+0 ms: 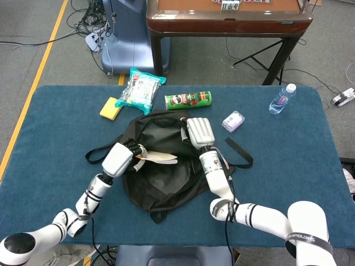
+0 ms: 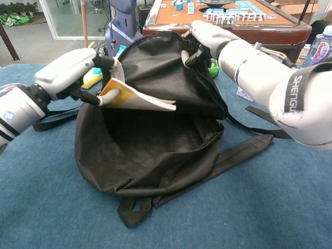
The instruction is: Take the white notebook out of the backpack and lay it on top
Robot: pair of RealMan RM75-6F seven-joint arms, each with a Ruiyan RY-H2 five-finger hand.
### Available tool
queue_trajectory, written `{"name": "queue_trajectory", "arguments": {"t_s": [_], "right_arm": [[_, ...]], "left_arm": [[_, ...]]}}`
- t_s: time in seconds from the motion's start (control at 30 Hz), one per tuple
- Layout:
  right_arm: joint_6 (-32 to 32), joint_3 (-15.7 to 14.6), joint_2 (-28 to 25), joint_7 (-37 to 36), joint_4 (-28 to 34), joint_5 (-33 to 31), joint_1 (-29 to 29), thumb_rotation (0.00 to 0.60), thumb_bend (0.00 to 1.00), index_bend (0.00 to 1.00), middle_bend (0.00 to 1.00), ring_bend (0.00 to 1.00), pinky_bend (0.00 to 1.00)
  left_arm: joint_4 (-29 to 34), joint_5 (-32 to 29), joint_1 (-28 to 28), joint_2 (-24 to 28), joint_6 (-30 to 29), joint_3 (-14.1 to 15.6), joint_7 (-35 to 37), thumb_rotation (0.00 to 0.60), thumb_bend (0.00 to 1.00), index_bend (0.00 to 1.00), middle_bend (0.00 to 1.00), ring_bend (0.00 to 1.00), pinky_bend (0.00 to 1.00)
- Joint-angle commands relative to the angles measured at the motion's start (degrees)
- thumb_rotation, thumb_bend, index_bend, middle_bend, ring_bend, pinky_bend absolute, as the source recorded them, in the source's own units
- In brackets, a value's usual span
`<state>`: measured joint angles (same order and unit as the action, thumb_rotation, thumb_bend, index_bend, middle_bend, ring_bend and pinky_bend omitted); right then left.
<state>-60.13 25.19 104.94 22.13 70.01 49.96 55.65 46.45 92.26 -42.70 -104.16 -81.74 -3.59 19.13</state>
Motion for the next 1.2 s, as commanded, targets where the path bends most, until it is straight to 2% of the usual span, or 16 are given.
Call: {"name": "queue_trajectory", "arguments": {"t_s": [0.03, 0.43, 0.73, 0.93, 1.07, 1.13, 1.2], "right_arm": [[0.2, -0.3, 0.0, -0.1, 0.1, -0.1, -0.2, 0.6, 0.57, 0.64, 0.49, 0.49, 0.65], [1.1, -1.9, -1.1, -0.2, 1.3, 0.3, -1.3, 0.6, 0.57, 0.64, 0.49, 0.49, 0.65], [2.4, -1.0, -0.1, 0.1, -1.4, -0.8, -0.1, 0.6, 0.57, 0.64, 0.49, 0.49, 0.65], [4.1, -2.9, -0.9, -0.5, 0.4, 0.4, -0.7, 0.6, 0.55, 0.65, 0.48, 0.49, 0.65], [6.2, -5.0, -3.4, -2.3, 4.6, 3.0, -1.7, 0.6, 0.52, 0.63, 0.45, 0.48, 0.65], [7.1, -6.3, -4.7, -3.1, 7.0, 4.4, -2.2, 0.6, 0.5, 0.59, 0.43, 0.46, 0.65], [8.9, -8.1, -6.8, -3.7, 10.3, 5.7, -2.9, 0.6, 0.47, 0.49, 0.39, 0.4, 0.64]], "left_arm": [[3.6, -0.9, 1.8, 3.4, -2.0, -1.2, 0.8, 0.6, 0.45, 0.73, 0.72, 0.57, 0.37], [13.8, -3.2, 5.8, 13.6, -7.4, -5.5, 1.2, 0.6, 0.45, 0.74, 0.73, 0.58, 0.37], [18.1, -5.6, 7.6, 19.0, -8.3, -8.8, 1.1, 0.6, 0.45, 0.74, 0.73, 0.58, 0.37], [18.6, -7.4, 7.7, 21.4, -7.8, -11.4, 1.2, 0.6, 0.45, 0.73, 0.73, 0.58, 0.37], [18.1, -8.8, 7.4, 22.5, -6.4, -12.8, 1.4, 0.6, 0.45, 0.73, 0.73, 0.58, 0.37], [17.6, -9.0, 7.0, 22.6, -5.7, -13.1, 1.0, 0.6, 0.45, 0.73, 0.73, 0.58, 0.37], [17.1, -9.2, 6.4, 22.3, -4.7, -13.3, 0.2, 0.6, 0.45, 0.73, 0.73, 0.58, 0.37]]}}
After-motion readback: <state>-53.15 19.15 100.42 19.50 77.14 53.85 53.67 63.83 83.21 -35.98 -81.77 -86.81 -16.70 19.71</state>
